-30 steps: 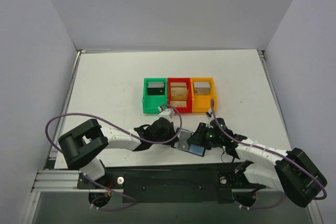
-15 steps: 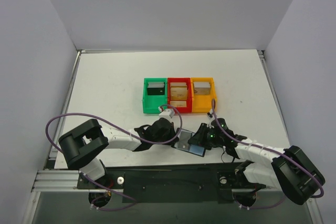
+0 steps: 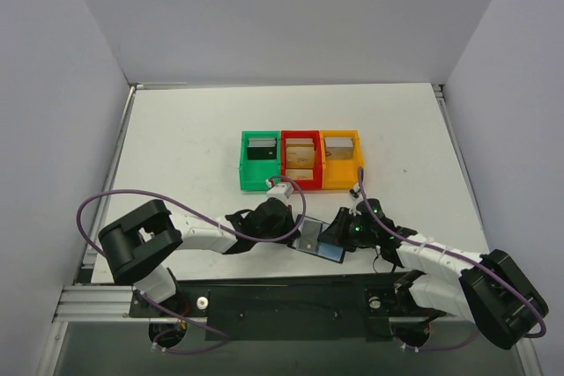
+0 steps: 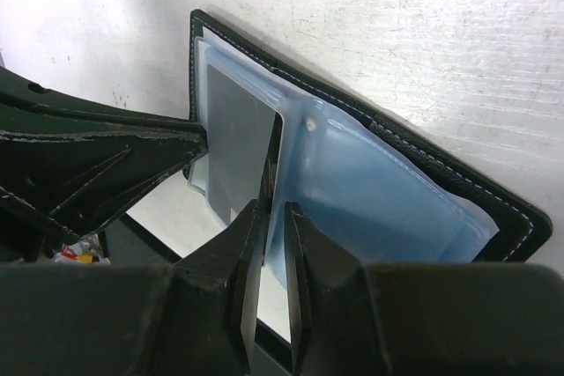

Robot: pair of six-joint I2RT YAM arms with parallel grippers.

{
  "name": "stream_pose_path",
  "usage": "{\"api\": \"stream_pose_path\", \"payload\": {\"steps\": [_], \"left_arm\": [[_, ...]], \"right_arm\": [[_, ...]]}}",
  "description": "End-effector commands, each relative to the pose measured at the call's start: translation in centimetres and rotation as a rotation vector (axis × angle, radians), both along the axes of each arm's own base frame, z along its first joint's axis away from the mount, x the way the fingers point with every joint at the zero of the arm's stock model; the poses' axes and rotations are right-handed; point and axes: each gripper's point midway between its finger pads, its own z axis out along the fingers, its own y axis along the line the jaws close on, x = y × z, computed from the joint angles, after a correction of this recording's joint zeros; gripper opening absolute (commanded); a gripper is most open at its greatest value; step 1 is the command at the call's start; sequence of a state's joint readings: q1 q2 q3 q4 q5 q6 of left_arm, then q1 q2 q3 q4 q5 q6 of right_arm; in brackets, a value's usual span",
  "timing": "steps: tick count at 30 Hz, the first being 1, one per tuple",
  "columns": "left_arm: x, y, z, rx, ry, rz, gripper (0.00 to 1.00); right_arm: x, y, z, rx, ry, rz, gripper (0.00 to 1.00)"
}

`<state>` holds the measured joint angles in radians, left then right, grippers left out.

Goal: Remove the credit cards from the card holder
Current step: Remove the credit card from the card holder.

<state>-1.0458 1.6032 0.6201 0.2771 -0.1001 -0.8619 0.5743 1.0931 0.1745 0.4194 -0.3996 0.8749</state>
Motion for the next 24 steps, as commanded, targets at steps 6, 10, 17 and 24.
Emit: {"api": "stream_pose_path", "payload": {"steps": [6,10,17,24], "left_arm": [[-2.16,2.23,-3.61,0.136,0.084,-0.026,0.00],[-2.17,2.20,-3.69,0.139,0.086,-0.028,0.00],[-2.28,1.89,-3.61,0.136,0.084,-0.036,0.00],[-2.56,1.46,-3.74,0.134,0.087,-0.047,0.00]], "right_arm": [[-0.57,-0.95,-0.94,-0.057,0.016,0.013,0.14],[-0.51,-0.78,-0.90,-0.052,0.019,0.018,0.16],[-0.30,-0.31,-0.74,-0.035,0.020,0.027,0.20],[-0.10,-0.06,-0.95,-0.041,0.032,0.034,0.18]]}}
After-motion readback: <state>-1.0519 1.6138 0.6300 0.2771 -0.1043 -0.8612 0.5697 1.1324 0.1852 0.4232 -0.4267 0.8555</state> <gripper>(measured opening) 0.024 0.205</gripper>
